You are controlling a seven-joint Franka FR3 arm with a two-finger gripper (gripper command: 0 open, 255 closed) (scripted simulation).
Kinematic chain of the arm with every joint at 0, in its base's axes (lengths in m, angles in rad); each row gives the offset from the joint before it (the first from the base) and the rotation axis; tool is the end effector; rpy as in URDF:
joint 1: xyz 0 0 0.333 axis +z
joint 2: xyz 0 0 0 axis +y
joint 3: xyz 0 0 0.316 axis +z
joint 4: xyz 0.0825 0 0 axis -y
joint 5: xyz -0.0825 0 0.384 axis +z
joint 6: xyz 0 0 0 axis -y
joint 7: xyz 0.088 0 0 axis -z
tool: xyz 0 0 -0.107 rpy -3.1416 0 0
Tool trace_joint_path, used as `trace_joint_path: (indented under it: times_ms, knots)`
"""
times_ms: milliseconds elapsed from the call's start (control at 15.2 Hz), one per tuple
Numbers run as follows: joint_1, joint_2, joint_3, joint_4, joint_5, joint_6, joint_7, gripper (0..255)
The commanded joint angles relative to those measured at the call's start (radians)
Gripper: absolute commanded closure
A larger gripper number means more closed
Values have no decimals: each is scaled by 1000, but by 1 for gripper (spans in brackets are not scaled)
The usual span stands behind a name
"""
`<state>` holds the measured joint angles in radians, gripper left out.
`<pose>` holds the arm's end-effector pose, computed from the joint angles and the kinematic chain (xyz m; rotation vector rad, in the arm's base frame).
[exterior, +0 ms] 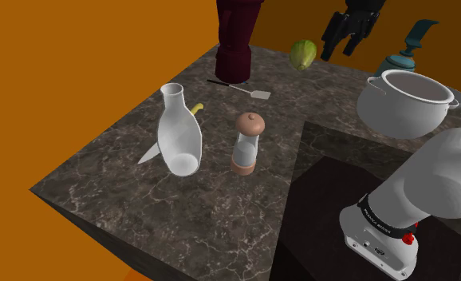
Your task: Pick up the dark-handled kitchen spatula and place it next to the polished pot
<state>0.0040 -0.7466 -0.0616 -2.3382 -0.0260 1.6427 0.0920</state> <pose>0.3243 -0.0269 0.5925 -3.1166 0.2077 -0.0777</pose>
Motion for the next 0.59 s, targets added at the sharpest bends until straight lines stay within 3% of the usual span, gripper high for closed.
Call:
trace_joint_path:
  times_ms: [0, 528]
  knots:
    - [0, 0, 0, 0, 0, 0, 0, 0]
    - [44, 265, -67, 45, -14, 224, -177, 0]
